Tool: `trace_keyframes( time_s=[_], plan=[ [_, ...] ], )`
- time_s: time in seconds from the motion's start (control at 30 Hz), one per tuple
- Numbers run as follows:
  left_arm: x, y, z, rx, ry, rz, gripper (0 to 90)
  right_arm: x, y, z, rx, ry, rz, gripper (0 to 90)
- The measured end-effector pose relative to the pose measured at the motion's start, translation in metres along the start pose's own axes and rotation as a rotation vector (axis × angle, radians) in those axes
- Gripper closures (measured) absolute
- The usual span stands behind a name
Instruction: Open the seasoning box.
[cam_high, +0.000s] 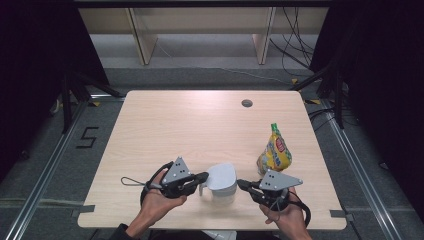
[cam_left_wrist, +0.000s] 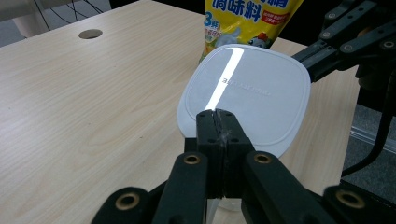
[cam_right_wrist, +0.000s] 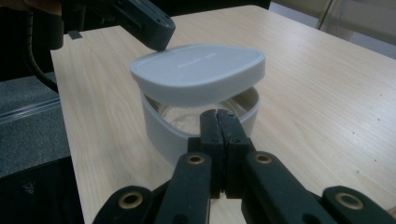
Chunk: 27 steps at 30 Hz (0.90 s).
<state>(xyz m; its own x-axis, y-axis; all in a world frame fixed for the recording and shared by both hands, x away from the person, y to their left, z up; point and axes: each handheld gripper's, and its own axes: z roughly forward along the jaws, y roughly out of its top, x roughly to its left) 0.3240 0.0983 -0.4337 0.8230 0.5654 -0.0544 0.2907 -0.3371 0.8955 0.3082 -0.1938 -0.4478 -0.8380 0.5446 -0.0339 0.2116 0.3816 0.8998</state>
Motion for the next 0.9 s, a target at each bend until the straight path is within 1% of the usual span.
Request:
trace_keyframes(
  time_s=[0.03,0.07,0.1,0.13,0.2,0.23,0.27,0.3,0.33,0.37,0.4,0.43,0.47,0.5,0.53,0.57,0.6,0.63,0.67,0.7,0.73,0.77,0.8,0.83,0.87,0.9],
  plan=[
    [0.000,0.000,0.000,0.000,-0.001,-0.001,88.5,-0.001,0.002,0.000,0.002,0.002,-0.017,90.0],
    [0.000,-0.001,0.000,-0.002,-0.001,-0.015,88.2,-0.001,0.003,-0.001,0.001,0.007,-0.019,90.0],
    [0.001,0.000,-0.001,0.008,0.004,0.001,87.2,-0.001,0.004,0.001,-0.015,0.004,-0.024,90.0],
    [0.002,0.000,-0.002,-0.005,-0.003,-0.003,86.0,0.000,0.005,0.000,-0.010,-0.002,-0.010,90.0],
    [0.004,0.001,-0.008,-0.014,-0.004,-0.034,80.9,0.000,0.007,0.001,-0.020,0.012,-0.023,90.0],
    [0.005,0.001,-0.011,-0.014,-0.014,-0.044,78.7,0.000,0.008,0.001,-0.022,0.015,-0.014,90.0],
    [0.007,0.000,-0.014,0.003,-0.030,-0.038,75.8,0.001,0.009,0.001,-0.017,0.024,-0.019,90.0],
    [0.007,-0.001,-0.017,0.008,-0.031,-0.024,72.3,0.001,0.010,0.001,-0.024,0.019,-0.026,90.0],
    [0.007,-0.004,-0.020,0.025,-0.016,-0.002,69.2,0.003,0.011,0.001,-0.028,0.015,-0.016,90.0],
    [0.006,-0.008,-0.021,0.035,-0.014,-0.014,66.4,0.002,0.013,0.001,-0.035,0.021,-0.033,90.0],
    [0.005,-0.011,-0.023,0.044,-0.014,-0.013,64.7,0.003,0.015,0.000,-0.027,0.024,-0.021,90.0],
    [0.006,-0.015,-0.023,0.048,-0.023,-0.004,62.7,0.003,0.016,0.002,-0.047,0.018,-0.025,90.0],
    [0.004,-0.019,-0.023,0.054,-0.016,-0.019,60.2,0.003,0.018,0.002,-0.050,0.030,-0.021,90.0],
    [0.004,-0.023,-0.024,0.069,-0.020,-0.026,58.2,0.003,0.020,0.001,-0.050,0.033,-0.014,90.0],
    [0.004,-0.027,-0.025,0.076,-0.022,-0.007,56.2,0.005,0.022,0.003,-0.067,0.034,-0.014,90.0],
    [0.002,-0.032,-0.026,0.080,-0.015,-0.023,54.6,0.005,0.024,0.003,-0.057,0.033,-0.031,90.0],
    [0.002,-0.036,-0.028,0.091,-0.016,-0.001,52.9,0.006,0.026,0.003,-0.059,0.033,-0.033,90.0],
    [0.002,-0.040,-0.029,0.098,-0.017,-0.004,51.5,0.007,0.028,0.004,-0.066,0.035,-0.031,90.0],
    [0.000,-0.044,-0.030,0.100,-0.004,-0.037,49.8,0.007,0.030,0.004,-0.062,0.044,-0.036,90.0],
    [0.001,-0.047,-0.032,0.105,0.002,-0.027,48.6,0.007,0.033,0.006,-0.090,0.035,-0.055,90.0],
    [0.001,-0.050,-0.033,0.102,0.013,-0.013,47.4,0.009,0.034,0.006,-0.081,0.043,-0.029,90.0],
    [0.001,-0.052,-0.035,0.105,0.009,-0.014,45.9,0.010,0.036,0.007,-0.085,0.050,-0.034,90.0],
    [0.000,-0.055,-0.036,0.111,0.020,-0.038,44.8,0.011,0.038,0.007,-0.088,0.047,-0.043,90.0],
    [0.000,-0.057,-0.038,0.117,0.030,-0.032,43.8,0.013,0.039,0.007,-0.070,0.058,-0.026,90.0],
    [0.000,-0.059,-0.038,0.110,0.022,-0.037,42.6,0.013,0.041,0.009,-0.079,0.061,-0.048,90.0],
    [-0.001,-0.061,-0.038,0.094,0.031,-0.045,41.5,0.013,0.043,0.010,-0.088,0.055,-0.063,90.0]
  ],
)
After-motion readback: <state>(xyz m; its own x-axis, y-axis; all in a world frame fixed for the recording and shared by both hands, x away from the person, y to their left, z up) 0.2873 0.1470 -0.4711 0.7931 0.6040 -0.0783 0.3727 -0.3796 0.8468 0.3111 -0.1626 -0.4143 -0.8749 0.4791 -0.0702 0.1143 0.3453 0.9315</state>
